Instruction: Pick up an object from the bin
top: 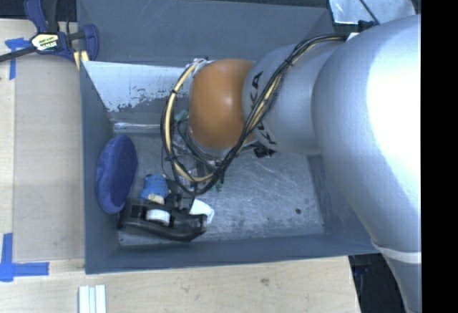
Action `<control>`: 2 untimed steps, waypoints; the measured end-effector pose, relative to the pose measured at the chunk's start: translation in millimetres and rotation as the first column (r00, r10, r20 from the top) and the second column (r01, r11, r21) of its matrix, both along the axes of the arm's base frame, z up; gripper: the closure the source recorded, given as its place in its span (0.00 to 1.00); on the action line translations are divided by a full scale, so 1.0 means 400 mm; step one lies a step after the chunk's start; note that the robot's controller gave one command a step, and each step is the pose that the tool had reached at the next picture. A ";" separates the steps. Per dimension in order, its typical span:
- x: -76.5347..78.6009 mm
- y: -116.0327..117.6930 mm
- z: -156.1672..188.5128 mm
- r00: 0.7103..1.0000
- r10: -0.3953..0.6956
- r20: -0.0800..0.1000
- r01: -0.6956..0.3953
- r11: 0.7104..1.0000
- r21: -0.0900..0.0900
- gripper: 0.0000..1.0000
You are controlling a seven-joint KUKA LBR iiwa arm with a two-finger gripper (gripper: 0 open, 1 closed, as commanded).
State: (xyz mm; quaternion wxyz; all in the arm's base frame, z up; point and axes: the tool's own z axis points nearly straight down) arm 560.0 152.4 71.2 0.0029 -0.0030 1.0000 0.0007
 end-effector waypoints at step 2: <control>-0.097 0.001 0.018 0.990 -0.139 0.010 0.139 0.990 -0.001 0.00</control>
Offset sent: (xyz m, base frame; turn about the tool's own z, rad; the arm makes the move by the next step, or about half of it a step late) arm -0.0213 -0.0633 0.0101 0.2722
